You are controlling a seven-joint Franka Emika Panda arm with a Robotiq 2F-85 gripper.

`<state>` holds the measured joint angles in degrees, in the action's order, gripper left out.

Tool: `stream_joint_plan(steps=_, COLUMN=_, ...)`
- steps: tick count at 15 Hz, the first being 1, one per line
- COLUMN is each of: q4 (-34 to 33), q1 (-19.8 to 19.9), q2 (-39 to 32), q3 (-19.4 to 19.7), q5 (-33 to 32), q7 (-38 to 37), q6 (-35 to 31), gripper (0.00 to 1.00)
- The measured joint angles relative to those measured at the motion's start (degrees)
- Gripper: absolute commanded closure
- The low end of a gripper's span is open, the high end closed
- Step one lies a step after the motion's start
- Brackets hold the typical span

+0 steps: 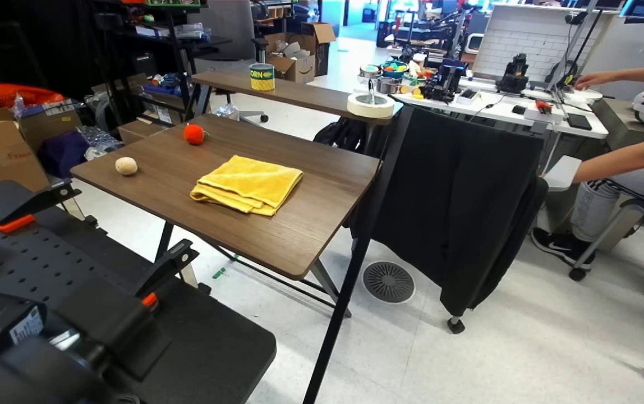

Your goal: Use the towel to clean the table, then move the brown plushy to the right and clean the table

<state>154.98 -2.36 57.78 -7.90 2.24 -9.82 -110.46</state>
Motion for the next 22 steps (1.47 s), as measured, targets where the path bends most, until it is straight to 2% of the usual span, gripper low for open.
stream_joint_plan(steps=2, q4=1.02, q1=0.95, q2=-3.76, q3=-0.08, q5=0.0, q7=-1.79, q6=-3.75, gripper=0.0)
stream_joint_plan(steps=6, q4=2.67, q1=4.14, q2=-17.25, q3=-0.43, q5=-0.15, q7=-6.97, q6=-17.86, gripper=0.0)
stream_joint_plan(steps=9, q4=1.21, q1=9.28, q2=-28.39, q3=-0.32, q5=-1.96, q7=-11.61, q6=-27.27, gripper=0.0)
stream_joint_plan(steps=12, q4=-2.57, q1=15.19, q2=-39.27, q3=-0.33, q5=-6.84, q7=-18.84, q6=-33.7, gripper=0.0)
stream_joint_plan(steps=14, q4=-6.12, q1=17.68, q2=-45.59, q3=-0.14, q5=-9.7, q7=-23.17, q6=-34.1, gripper=0.0)
stream_joint_plan(steps=16, q4=-8.32, q1=18.08, q2=-48.78, q3=-0.11, q5=-10.01, q7=-24.43, q6=-34.1, gripper=0.0)
stream_joint_plan(steps=19, q4=-8.97, q1=18.07, q2=-49.18, q3=-0.2, q5=-10.01, q7=-24.8, q6=-34.1, gripper=0.0)
stream_joint_plan(steps=22, q4=-9.06, q1=16.26, q2=-49.42, q3=1.8, q5=-10.19, q7=-25.06, q6=-34.05, gripper=0.0)
